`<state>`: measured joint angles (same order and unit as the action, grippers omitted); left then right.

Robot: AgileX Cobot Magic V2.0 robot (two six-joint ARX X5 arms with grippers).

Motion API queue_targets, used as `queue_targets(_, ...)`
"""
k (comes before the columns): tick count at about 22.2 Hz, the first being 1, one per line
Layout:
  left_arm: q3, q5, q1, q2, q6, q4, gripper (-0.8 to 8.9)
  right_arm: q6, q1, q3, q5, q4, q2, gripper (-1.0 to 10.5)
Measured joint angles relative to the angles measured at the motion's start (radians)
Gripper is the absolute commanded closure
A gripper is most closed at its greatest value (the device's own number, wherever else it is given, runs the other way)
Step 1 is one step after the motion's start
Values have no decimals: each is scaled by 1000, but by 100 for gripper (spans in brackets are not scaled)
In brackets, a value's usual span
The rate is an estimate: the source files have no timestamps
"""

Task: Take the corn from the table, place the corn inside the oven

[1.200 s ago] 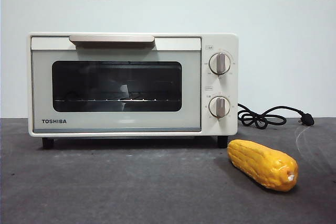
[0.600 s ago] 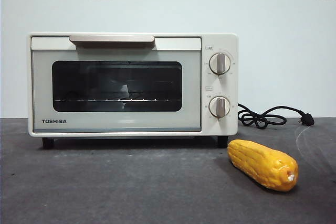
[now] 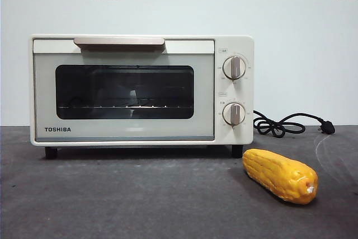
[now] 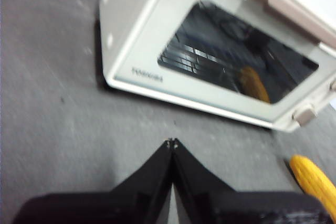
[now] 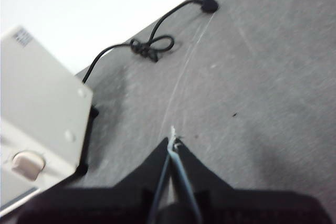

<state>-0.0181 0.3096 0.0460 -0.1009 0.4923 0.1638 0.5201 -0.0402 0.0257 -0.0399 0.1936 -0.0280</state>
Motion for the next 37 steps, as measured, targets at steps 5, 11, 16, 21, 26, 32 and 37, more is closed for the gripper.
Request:
queue_targets(5,0,20,0,-76,0,-15,817,0,0,0,-97,-8,-10,946)
queue_targets(11,-66,80,0,-193,-1,-185,818,-5,0,89,-290,-31,-25,946)
queue_targets(16,-195,111,0,-291,-24,-195,818,-76,0,173,-327,-35,-89,946)
queue_targets(21,-245,134,0,-328,-67,-197,819,-114,0,176,-327,-23,-144,946)
queue_targets(26,-245,135,0,-331,-80,-192,819,-159,0,176,-327,10,-188,946)
queue_targets(32,-245,139,0,-331,-80,-178,819,-173,0,176,-420,-7,-231,945)
queue_targets(37,-245,159,0,-331,-80,-177,818,-173,13,178,-536,-16,-325,793)
